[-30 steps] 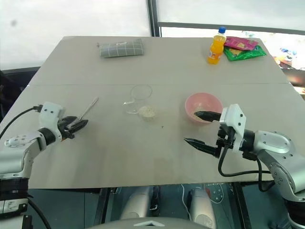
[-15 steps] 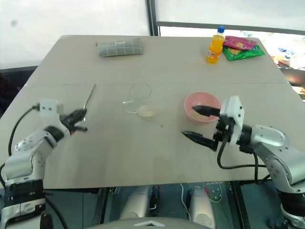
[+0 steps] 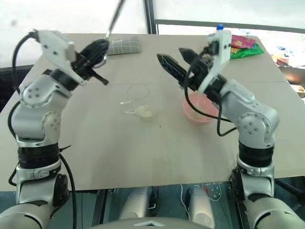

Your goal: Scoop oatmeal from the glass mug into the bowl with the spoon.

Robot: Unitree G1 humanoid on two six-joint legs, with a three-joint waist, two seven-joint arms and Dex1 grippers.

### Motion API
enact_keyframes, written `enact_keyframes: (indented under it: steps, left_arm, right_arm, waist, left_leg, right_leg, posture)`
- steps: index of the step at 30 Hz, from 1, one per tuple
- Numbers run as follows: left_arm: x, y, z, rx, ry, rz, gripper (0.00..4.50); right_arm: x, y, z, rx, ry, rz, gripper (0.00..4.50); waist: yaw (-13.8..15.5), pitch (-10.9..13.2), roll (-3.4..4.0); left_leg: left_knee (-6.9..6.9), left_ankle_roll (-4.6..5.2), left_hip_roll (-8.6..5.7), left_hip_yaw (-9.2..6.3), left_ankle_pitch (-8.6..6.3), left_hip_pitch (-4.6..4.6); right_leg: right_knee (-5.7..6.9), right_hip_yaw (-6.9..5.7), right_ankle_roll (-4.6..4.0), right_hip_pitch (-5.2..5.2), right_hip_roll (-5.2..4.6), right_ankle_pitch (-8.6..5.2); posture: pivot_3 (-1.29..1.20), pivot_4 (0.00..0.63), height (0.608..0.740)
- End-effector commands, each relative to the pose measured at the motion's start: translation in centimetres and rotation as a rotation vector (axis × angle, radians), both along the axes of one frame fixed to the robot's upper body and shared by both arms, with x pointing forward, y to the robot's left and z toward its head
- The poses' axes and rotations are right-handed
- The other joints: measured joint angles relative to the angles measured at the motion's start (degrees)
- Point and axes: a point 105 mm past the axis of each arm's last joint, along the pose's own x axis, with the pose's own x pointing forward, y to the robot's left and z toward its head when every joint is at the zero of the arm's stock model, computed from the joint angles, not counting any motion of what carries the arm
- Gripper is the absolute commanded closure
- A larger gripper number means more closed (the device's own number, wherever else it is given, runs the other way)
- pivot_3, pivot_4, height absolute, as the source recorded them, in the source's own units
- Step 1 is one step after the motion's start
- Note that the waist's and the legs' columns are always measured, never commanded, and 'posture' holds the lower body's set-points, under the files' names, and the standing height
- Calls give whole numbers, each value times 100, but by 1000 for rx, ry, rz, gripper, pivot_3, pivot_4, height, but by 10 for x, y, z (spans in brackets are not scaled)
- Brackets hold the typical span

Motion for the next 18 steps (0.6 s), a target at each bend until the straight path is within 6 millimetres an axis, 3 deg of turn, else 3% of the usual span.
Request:
enact_keyframes:
  steps: [1, 6, 13, 16, 18]
  left_arm:
    - [-16, -33, 5, 58, -68, -126, 4457]
    - [-23, -49, -12, 145, -29, -217, 4457]
    - [-22, -49, -19, 198, -17, -231, 4457]
    - [-20, -48, -20, 195, -17, -226, 4500]
    - [-20, -47, -21, 196, -16, -223, 4500]
  right_arm:
    - [13, 3, 9, 27, 37, -15, 0]
    - [19, 14, 23, 99, 46, 70, 0]
    - [16, 18, 36, 166, 57, 130, 0]
    - [11, 17, 39, 170, 45, 135, 826]
    - [9, 17, 39, 169, 45, 138, 1706]
  waist:
    - [9, 0, 0]
    - [-20, 2, 3]
    - [-86, 8, 13]
    - [-100, 8, 12]
    - [-115, 8, 13]
  left_leg:
    - [0, 0, 0, 1, 0, 0]
    - [0, 1, 1, 1, 0, -1]
    - [-1, 1, 5, -3, 0, -1]
    - [0, 1, 5, -1, 0, -1]
    - [1, 1, 4, -2, 0, -1]
  right_leg:
    - [1, 0, 0, 0, 0, 0]
    - [2, 1, 1, -3, 3, 1]
    - [15, 0, 2, -8, 7, 0]
    - [17, 2, 2, -8, 6, 0]
    - [20, 2, 2, -8, 5, 0]
  posture:
    - [0, 150, 718]
    - [0, 150, 718]
    - [0, 150, 718]
    - [0, 150, 718]
    - [0, 150, 718]
